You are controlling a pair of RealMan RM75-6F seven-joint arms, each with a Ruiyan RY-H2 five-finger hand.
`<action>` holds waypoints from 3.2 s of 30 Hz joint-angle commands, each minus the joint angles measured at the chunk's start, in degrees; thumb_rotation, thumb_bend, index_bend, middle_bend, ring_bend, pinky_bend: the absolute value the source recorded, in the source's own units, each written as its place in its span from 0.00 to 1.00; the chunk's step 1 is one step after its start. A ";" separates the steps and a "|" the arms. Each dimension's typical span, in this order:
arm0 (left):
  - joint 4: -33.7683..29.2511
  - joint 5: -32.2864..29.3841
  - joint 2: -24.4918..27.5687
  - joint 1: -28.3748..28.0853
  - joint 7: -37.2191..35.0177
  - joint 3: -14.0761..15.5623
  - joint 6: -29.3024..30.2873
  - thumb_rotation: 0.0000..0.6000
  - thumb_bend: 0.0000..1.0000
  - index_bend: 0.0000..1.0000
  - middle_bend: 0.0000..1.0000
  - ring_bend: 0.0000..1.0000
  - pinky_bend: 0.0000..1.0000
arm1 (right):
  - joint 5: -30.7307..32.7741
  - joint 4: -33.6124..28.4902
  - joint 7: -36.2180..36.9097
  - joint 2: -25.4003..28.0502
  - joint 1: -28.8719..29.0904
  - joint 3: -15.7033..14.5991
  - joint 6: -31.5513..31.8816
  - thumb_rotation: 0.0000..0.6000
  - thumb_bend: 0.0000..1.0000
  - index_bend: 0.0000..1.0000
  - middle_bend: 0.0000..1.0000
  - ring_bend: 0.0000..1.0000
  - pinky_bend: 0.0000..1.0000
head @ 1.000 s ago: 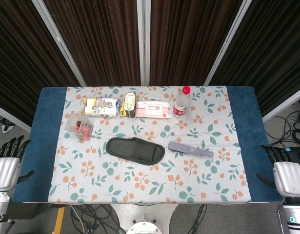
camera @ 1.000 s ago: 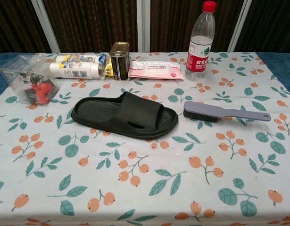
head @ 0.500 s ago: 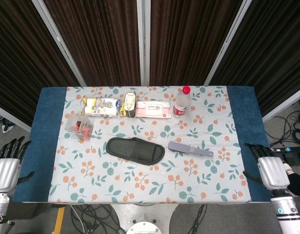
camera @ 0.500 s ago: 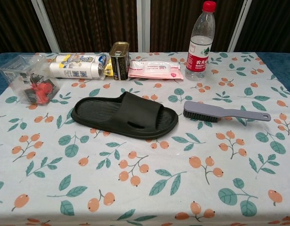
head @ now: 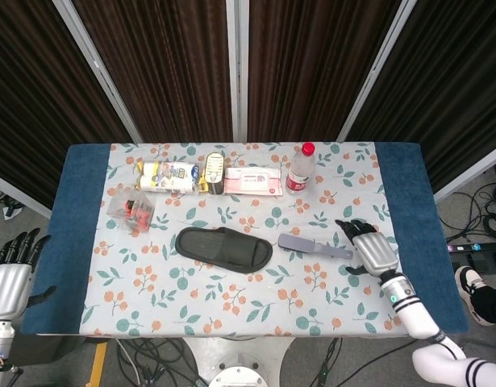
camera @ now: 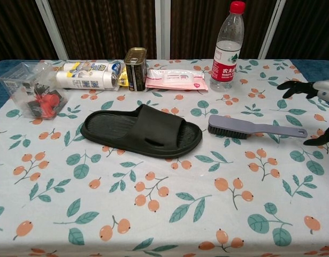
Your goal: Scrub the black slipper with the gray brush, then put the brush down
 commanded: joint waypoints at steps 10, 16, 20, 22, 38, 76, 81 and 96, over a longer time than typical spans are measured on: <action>0.38 -0.88 -0.07 0.36 -0.33 0.02 -0.30 1.00 0.04 0.18 0.16 0.09 0.14 | 3.38 14.34 -0.02 -9.40 8.55 2.45 -7.06 1.00 0.01 0.05 0.14 0.08 0.17; 0.42 -0.98 -0.04 0.66 -0.46 0.06 -0.03 1.00 0.04 0.18 0.16 0.09 0.14 | 4.10 13.92 0.01 -8.38 10.38 2.28 -9.31 1.00 0.01 0.05 0.17 0.09 0.17; 0.54 -1.03 -0.05 0.76 -0.61 0.08 -0.03 1.00 0.04 0.18 0.16 0.09 0.15 | 5.92 7.15 0.49 -3.25 10.69 1.63 -12.77 1.00 0.02 0.08 0.24 0.12 0.17; 0.56 -0.92 -0.05 0.71 -0.67 0.07 -0.07 1.00 0.04 0.18 0.16 0.09 0.14 | 7.06 4.94 0.54 -1.47 10.92 1.51 -14.17 1.00 0.03 0.11 0.26 0.13 0.17; 0.70 -0.87 -0.30 1.24 -1.18 0.16 0.44 1.00 0.04 0.18 0.16 0.09 0.14 | 15.00 2.35 -1.29 -0.38 13.91 0.50 -18.77 1.00 0.11 0.39 0.43 0.30 0.36; 2.66 -1.64 -1.67 2.59 -3.64 0.09 0.96 1.00 0.04 0.19 0.16 0.09 0.14 | 24.26 2.55 -0.40 -3.15 17.54 -0.90 -20.81 1.00 0.19 0.76 0.75 0.76 0.93; 2.59 -1.59 -1.62 2.58 -3.84 -0.03 0.97 1.00 0.04 0.19 0.16 0.09 0.14 | 22.81 2.84 1.93 -3.59 16.99 0.10 -19.19 1.00 0.55 0.92 0.83 0.86 1.00; 1.37 7.51 1.93 -4.42 -14.10 -1.11 -2.57 1.00 0.21 0.19 0.16 0.09 0.14 | 3.34 -6.37 19.10 7.77 13.87 2.87 -10.91 1.00 0.63 1.00 0.97 1.00 1.00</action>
